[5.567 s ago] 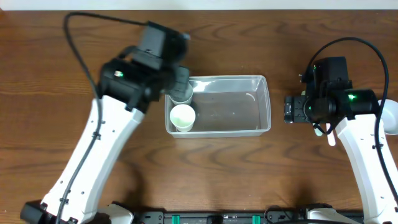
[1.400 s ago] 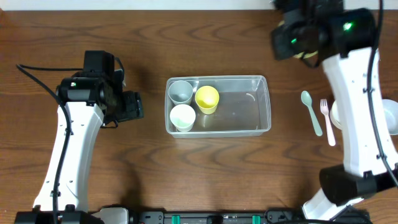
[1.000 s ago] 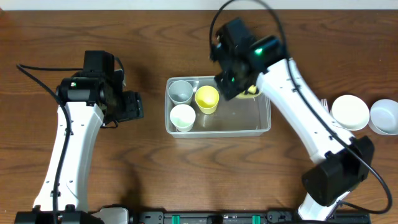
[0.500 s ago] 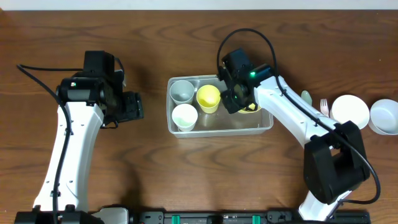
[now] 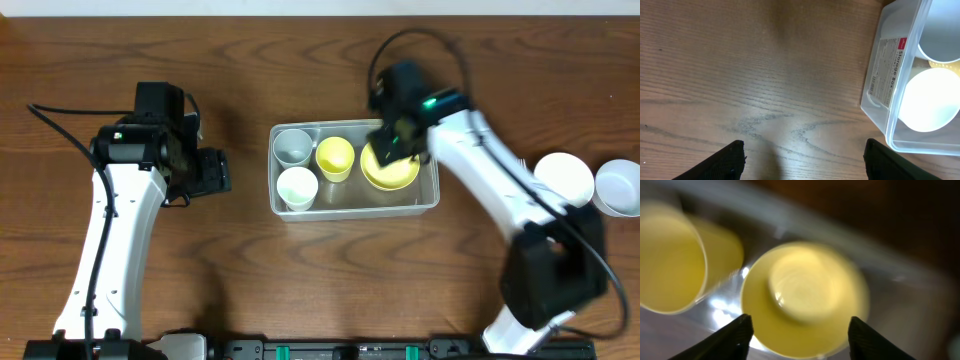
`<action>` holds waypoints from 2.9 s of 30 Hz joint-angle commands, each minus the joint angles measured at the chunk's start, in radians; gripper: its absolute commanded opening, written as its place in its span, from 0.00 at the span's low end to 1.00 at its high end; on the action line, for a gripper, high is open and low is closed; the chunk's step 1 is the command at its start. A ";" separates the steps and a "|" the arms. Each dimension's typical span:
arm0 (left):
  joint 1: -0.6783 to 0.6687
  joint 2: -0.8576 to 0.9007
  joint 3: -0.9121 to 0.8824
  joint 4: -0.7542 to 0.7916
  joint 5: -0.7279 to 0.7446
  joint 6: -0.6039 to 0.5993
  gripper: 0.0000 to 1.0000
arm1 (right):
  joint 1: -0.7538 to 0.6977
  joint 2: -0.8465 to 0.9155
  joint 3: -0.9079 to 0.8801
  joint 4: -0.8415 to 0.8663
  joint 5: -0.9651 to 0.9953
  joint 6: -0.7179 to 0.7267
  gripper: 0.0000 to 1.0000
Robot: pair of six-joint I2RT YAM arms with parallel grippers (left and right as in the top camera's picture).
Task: Pack container
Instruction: 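Lower the yellow bowl into the box's right side and release, then grasp the white bowl rim with the right gripper and lift, then stack the white bowl onto the yellow bowl and release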
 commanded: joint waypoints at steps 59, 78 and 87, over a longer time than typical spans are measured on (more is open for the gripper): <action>-0.001 -0.007 0.002 -0.013 0.010 0.014 0.77 | -0.660 0.028 -0.034 -0.113 0.066 0.081 0.01; -0.001 -0.007 0.002 -0.013 0.010 0.014 0.77 | -0.030 -0.214 0.084 -0.134 -0.060 -0.109 0.01; -0.001 -0.007 0.002 -0.013 0.010 0.014 0.77 | 0.063 0.001 0.072 -0.140 -0.060 -0.098 0.01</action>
